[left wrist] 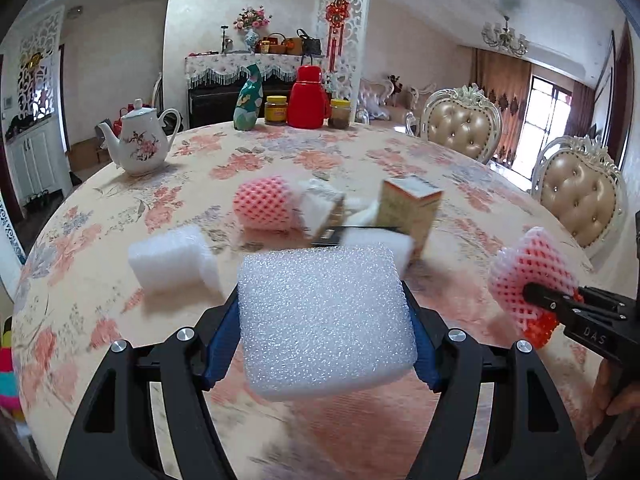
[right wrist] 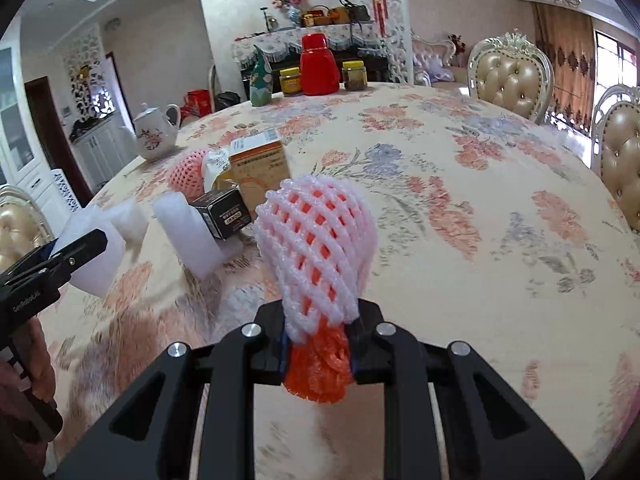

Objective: Collect trash
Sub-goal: 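Carry the foam net and foam block in both tools over the pink wastebasket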

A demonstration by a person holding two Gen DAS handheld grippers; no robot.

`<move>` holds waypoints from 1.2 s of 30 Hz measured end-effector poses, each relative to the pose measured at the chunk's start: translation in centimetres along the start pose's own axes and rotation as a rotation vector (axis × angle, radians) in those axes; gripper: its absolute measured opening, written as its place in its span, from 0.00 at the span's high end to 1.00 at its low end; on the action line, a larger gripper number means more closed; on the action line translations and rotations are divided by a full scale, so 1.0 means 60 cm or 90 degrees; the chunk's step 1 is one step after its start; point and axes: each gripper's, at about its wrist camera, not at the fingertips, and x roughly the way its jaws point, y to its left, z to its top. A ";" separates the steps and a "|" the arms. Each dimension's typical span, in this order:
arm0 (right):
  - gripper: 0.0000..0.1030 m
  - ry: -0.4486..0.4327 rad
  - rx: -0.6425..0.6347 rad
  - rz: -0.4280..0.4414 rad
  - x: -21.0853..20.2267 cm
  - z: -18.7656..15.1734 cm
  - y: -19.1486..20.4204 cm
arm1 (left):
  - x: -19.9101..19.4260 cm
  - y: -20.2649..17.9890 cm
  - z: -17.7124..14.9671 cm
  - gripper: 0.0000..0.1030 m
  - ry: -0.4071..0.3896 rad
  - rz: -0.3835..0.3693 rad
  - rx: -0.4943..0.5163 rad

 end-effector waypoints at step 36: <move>0.79 -0.089 0.115 -0.164 -0.280 -0.166 -0.206 | -0.049 -0.349 -0.068 0.34 0.002 -0.253 0.178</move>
